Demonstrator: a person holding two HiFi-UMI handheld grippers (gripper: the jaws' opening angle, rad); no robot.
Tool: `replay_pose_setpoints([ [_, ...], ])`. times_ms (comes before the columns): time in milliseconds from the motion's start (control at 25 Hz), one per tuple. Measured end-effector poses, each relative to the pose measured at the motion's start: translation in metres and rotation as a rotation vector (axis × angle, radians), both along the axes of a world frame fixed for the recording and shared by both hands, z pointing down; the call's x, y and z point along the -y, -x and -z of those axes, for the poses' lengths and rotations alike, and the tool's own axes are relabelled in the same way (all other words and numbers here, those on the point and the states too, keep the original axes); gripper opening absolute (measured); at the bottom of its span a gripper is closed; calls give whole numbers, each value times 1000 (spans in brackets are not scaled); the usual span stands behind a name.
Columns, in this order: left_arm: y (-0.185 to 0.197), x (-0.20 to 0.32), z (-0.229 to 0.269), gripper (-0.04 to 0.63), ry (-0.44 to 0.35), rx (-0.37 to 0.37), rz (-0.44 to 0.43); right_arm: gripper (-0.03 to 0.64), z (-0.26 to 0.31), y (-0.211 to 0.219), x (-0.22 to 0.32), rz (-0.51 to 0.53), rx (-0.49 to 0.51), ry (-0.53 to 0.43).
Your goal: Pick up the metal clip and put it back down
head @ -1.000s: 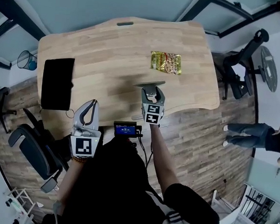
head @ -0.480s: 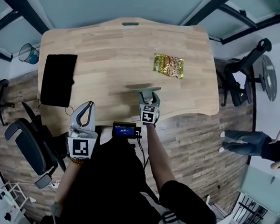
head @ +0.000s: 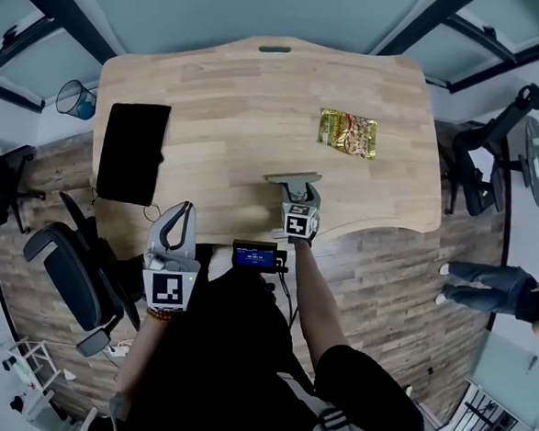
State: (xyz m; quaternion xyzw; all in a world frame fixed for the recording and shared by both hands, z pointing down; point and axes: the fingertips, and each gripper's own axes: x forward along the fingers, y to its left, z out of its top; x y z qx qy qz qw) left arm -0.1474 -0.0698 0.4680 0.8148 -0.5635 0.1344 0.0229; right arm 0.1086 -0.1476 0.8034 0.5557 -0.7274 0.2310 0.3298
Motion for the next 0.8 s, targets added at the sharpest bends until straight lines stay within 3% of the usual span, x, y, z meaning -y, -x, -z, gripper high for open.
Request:
replay_pose_setpoints([
  [360,7,-4,-5,6,6,17,25,310,-20,-5,-1,-8,2,50],
  [520,14,-5,-1,6,-5,-27,63,311,-23,-3,-1,-2,-6,73],
  [800,13,-4,-2,6,-3,-14,67,313,-23,-6,2,13,-14,88],
])
